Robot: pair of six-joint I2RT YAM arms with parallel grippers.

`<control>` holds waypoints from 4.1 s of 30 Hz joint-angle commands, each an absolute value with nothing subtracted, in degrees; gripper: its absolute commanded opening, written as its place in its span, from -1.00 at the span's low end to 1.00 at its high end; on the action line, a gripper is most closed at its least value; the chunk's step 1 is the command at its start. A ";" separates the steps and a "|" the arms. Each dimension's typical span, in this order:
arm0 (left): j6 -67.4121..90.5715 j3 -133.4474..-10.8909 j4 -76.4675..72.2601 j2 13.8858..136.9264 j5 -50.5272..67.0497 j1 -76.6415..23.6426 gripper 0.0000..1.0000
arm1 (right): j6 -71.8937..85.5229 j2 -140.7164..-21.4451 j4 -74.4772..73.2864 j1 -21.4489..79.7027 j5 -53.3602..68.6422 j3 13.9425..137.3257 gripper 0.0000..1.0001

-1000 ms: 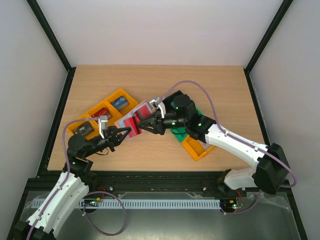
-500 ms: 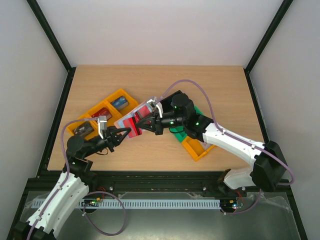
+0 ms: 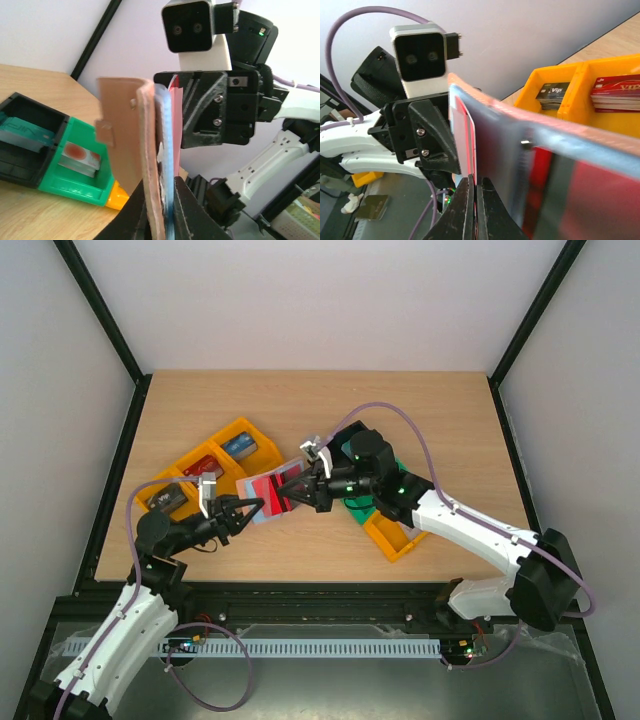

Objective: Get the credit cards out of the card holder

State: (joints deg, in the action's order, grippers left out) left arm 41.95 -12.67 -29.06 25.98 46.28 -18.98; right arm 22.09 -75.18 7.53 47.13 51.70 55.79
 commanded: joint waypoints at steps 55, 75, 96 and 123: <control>44.12 -11.08 -34.48 26.06 46.28 -19.22 -0.95 | 17.78 -74.54 2.21 49.05 53.01 59.72 -0.97; 45.07 -10.54 -35.25 25.85 45.24 -19.16 -0.95 | 16.42 -68.08 -5.63 41.81 54.70 57.90 -0.92; 47.46 -12.11 -46.34 24.78 47.48 -18.72 -0.95 | 21.88 -67.61 9.06 47.52 49.67 56.06 -0.41; 48.08 -12.97 -45.24 24.44 46.73 -18.73 -0.71 | 18.99 -72.20 9.82 51.61 45.63 57.74 -0.97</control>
